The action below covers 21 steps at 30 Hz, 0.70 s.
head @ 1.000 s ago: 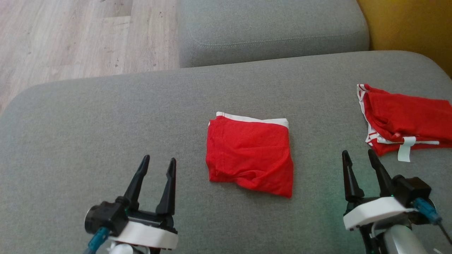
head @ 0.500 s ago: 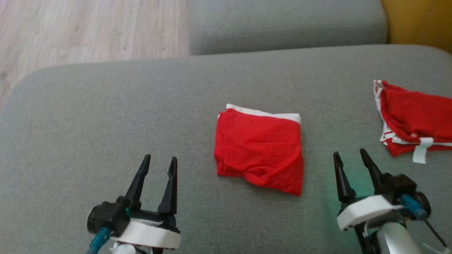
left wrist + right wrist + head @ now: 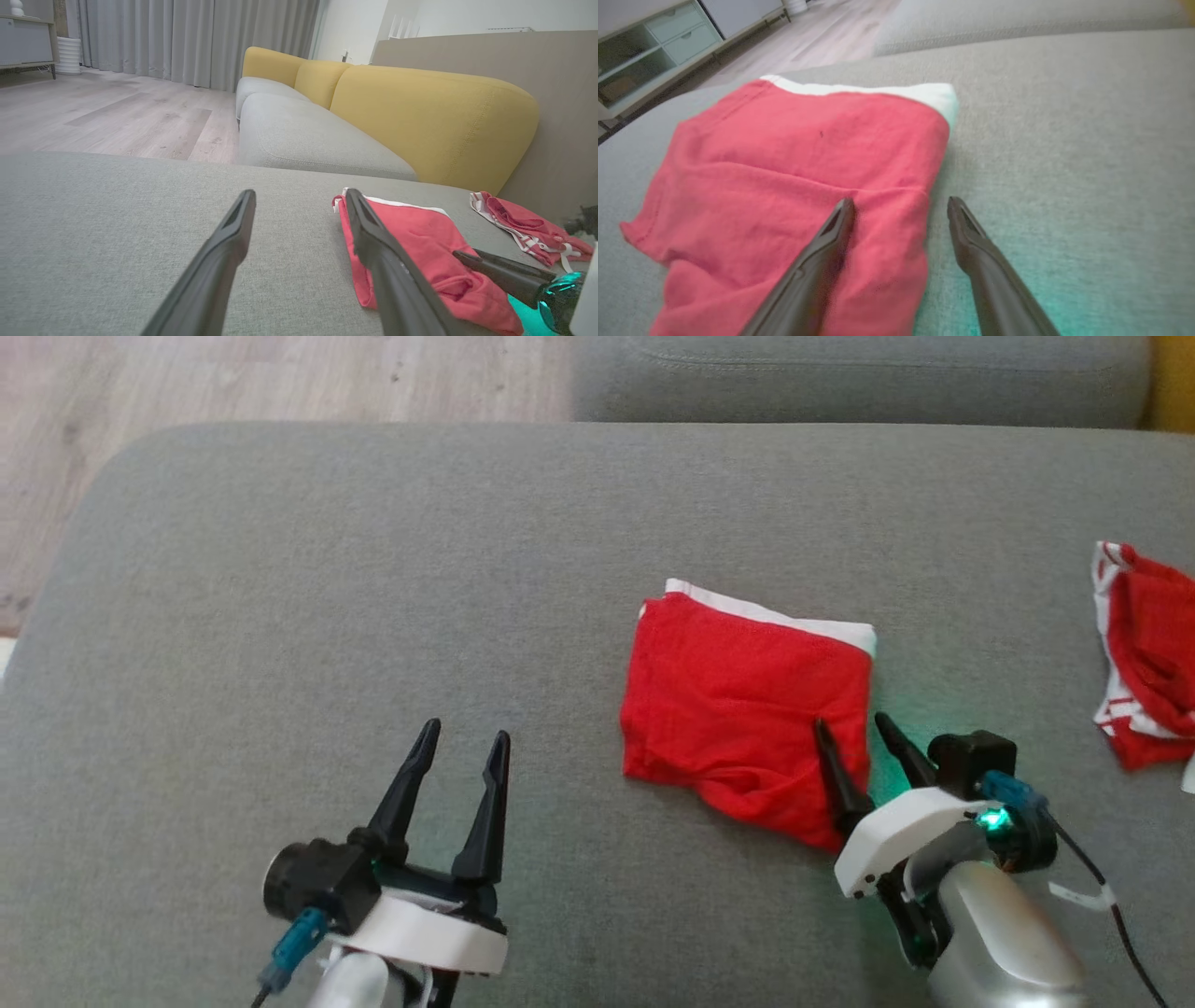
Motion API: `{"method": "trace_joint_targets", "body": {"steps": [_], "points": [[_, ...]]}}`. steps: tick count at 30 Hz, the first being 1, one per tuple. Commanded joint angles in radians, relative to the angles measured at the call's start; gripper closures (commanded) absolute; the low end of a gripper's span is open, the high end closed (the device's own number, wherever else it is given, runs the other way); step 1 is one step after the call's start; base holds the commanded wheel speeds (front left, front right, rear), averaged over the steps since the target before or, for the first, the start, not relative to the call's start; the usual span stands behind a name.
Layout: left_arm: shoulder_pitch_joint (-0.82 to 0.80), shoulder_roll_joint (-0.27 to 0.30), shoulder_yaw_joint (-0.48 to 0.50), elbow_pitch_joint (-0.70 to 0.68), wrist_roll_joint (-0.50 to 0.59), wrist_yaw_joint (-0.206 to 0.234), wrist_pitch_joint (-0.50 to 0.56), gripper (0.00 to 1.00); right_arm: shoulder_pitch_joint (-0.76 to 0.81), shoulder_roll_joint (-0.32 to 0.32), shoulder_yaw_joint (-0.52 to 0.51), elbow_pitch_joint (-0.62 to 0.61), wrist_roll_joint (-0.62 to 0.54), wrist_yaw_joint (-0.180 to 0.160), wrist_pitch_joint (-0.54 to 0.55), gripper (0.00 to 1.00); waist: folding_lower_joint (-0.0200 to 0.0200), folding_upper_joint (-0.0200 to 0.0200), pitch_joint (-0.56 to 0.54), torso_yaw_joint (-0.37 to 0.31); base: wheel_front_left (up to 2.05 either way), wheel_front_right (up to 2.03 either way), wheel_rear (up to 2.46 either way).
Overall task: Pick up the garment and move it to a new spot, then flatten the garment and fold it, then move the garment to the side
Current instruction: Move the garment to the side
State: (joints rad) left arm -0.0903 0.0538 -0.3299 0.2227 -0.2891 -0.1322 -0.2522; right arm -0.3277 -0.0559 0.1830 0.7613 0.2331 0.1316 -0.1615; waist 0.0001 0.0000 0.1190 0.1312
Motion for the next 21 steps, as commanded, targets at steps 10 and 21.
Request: {"method": "trace_joint_targets", "body": {"steps": [10,21], "points": [[-0.048,0.008,-0.004,-0.01,-0.02,0.002,-0.01,0.0,-0.103,0.006,0.123,0.145,0.094,-0.001,0.002,1.0,-0.0001,0.0,0.011,0.044,0.0,0.0,0.0],[-0.038,0.017,0.015,-0.013,-0.025,0.002,-0.01,0.0,-0.192,-0.01,0.113,0.238,-0.095,-0.001,-0.083,1.0,-0.0001,0.0,-0.033,-0.03,0.0,0.0,0.0]]}}
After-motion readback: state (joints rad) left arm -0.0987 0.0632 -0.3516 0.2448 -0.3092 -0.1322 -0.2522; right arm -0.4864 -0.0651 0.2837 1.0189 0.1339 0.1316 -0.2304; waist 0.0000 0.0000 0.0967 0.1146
